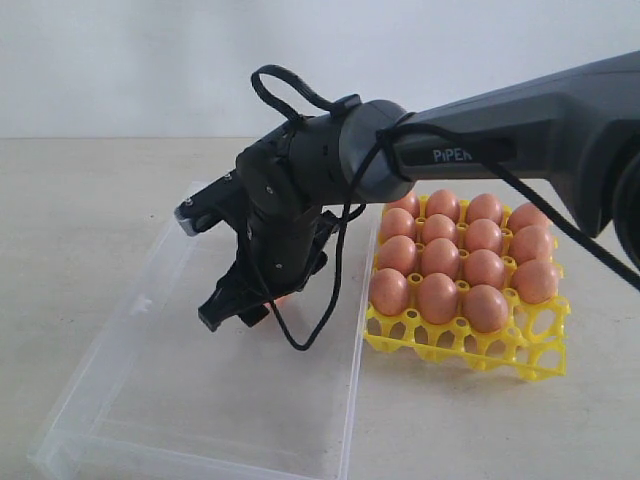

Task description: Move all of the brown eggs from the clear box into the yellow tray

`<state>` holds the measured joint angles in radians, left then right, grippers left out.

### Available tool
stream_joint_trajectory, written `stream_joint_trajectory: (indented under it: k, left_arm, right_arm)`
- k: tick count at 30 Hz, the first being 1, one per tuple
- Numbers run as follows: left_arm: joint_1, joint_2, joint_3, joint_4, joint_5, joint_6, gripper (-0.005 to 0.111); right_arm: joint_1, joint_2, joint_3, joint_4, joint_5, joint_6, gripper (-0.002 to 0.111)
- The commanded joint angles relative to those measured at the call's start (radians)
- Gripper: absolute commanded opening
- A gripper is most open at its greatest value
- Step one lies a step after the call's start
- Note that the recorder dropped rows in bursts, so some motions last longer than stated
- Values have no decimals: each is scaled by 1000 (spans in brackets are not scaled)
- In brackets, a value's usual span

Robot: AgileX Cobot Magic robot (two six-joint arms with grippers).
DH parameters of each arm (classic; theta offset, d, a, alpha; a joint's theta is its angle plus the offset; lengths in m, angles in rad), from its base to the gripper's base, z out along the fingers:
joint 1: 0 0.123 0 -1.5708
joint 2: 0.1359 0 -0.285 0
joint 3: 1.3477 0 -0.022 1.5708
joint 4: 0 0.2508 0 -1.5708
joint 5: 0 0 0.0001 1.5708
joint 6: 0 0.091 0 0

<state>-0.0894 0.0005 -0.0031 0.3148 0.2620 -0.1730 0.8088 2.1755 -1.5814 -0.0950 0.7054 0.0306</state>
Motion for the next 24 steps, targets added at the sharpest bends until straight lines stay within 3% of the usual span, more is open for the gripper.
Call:
stream_joint_trajectory:
  k: [1, 10, 24]
  left_arm:
    - [-2, -1, 3, -4, -8, -7, 1]
    - [-2, -1, 3, -4, -8, -7, 1]
    - [-2, -1, 3, -4, -8, -7, 1]
  right_arm:
    - [-2, 0, 6, -21, 32, -89, 72]
    - [-2, 0, -11, -47, -28, -58, 70]
    - [-2, 0, -177, -17, 292, -15, 70]
